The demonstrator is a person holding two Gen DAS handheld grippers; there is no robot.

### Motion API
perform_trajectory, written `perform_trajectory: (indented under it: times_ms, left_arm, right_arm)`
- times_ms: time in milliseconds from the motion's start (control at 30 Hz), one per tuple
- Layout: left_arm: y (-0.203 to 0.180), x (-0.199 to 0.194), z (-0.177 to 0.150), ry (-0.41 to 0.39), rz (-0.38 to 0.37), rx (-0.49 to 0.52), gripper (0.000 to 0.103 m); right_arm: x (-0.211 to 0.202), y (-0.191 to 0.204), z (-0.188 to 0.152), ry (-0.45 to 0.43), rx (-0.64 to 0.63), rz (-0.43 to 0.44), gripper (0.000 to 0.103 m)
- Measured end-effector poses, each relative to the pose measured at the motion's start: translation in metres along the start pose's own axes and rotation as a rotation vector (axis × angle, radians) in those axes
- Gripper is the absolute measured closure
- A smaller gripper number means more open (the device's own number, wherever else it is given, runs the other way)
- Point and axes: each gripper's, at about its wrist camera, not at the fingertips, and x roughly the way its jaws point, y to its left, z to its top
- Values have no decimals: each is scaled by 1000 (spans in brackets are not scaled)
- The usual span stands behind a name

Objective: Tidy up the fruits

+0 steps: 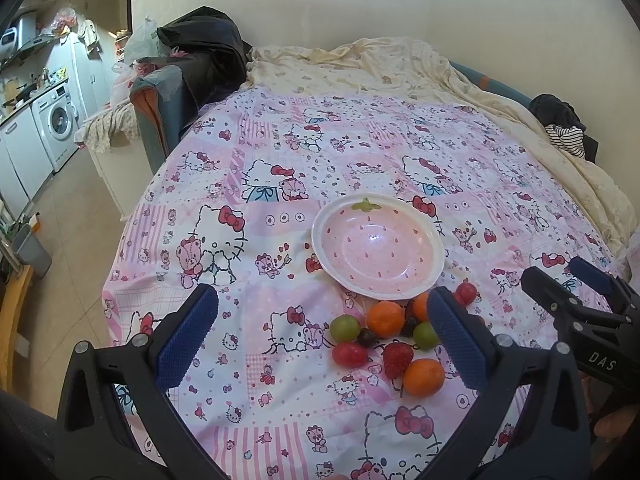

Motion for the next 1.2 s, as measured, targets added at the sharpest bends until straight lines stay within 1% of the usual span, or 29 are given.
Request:
perform_trajectory:
  times_ms: [400, 1200]
  left_arm:
    - [-5, -3, 0, -8, -9, 16, 0]
    - [-2, -3, -1, -1, -10, 8, 0]
  right_arm:
    - [0, 2, 2, -6, -2, -8, 0]
    - [1, 3, 2, -9, -7, -11, 0]
